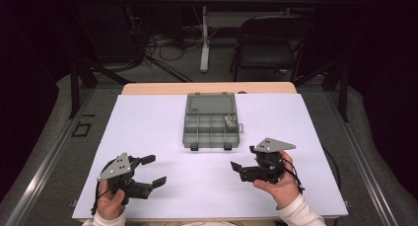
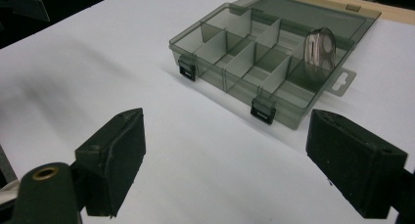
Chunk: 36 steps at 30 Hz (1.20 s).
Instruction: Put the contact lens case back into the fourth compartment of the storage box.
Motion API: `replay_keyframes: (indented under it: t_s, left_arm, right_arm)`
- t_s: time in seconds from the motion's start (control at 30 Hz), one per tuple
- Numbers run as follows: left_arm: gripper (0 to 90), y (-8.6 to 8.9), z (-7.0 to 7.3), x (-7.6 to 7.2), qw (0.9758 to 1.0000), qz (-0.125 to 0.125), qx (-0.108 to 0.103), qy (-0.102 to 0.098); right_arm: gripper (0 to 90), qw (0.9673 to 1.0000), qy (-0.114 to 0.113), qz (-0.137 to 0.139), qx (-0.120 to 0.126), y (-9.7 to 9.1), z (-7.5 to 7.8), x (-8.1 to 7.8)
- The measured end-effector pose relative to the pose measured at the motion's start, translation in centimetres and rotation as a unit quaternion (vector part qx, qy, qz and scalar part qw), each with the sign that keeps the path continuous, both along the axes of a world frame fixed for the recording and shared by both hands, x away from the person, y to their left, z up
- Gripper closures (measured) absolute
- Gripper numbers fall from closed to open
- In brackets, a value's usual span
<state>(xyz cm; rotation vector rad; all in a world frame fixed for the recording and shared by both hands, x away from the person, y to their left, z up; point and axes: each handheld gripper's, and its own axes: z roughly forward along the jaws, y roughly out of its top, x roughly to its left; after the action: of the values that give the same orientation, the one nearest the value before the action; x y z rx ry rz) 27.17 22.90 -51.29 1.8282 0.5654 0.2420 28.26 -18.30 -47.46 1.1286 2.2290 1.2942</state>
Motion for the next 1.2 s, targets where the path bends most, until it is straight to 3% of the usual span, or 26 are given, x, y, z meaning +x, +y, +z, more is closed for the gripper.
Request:
replay_keyframes:
  t_s: [0.57, 0.93, 1.2]
  left_arm:
    - [16.0, 0.0, 0.0, 0.0, 0.9999, -0.006, 0.004, -0.007]
    - [16.0, 0.0, 0.0, -0.1, 0.9999, -0.007, 0.006, -0.008]
    - [16.0, 0.0, 0.0, -0.1, 0.9999, -0.004, 0.007, -0.009]
  right_arm:
    - [14.6, 0.9994, -0.008, -0.031, 0.009, -1.6, -3.1, -1.4]
    - [14.8, 0.998, -0.012, -0.057, 0.024, -3.5, -4.6, -0.6]
    - [15.1, 0.996, -0.001, -0.084, 0.031, -4.9, -5.4, 0.0]
